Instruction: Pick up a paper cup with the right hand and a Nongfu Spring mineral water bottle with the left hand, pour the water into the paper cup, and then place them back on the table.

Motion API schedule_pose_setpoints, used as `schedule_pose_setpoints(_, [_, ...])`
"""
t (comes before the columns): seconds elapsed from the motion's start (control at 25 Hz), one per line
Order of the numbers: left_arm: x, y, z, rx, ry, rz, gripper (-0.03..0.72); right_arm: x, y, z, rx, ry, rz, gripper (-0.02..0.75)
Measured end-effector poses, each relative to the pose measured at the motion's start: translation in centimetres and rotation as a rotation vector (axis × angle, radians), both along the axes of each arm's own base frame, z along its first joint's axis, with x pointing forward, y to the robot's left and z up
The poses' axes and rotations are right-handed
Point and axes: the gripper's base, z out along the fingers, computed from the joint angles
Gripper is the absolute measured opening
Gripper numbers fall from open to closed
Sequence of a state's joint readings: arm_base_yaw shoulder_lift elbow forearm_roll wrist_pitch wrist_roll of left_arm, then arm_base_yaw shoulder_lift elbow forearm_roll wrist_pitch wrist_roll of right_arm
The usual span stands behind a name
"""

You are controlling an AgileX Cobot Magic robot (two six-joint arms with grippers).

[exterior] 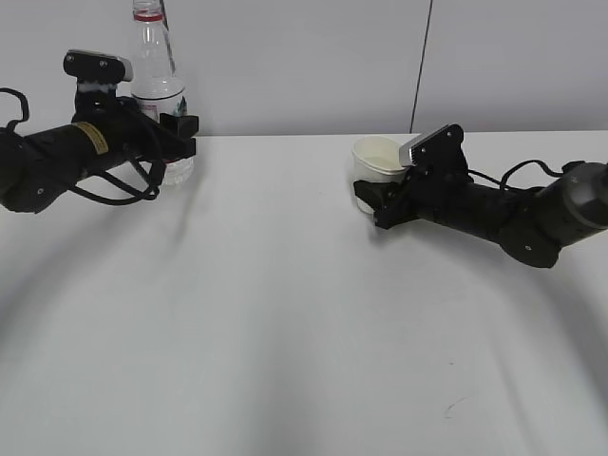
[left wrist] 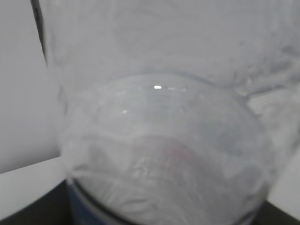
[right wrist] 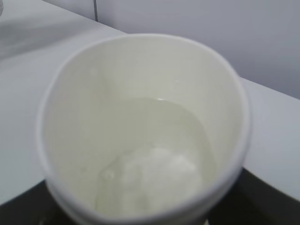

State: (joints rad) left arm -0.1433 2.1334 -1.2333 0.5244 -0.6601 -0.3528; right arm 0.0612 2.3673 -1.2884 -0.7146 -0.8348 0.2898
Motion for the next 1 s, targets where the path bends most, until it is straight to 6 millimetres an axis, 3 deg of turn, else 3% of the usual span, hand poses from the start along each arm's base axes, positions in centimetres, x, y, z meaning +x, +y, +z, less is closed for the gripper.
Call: schedule_pose_setpoints(1.0, [-0.04, -0.16, 0.00, 0.001, 0.000, -0.004, 0.392, -0.01, -0.01, -0.08, -0.005, 0.002, 0.000, 0.458])
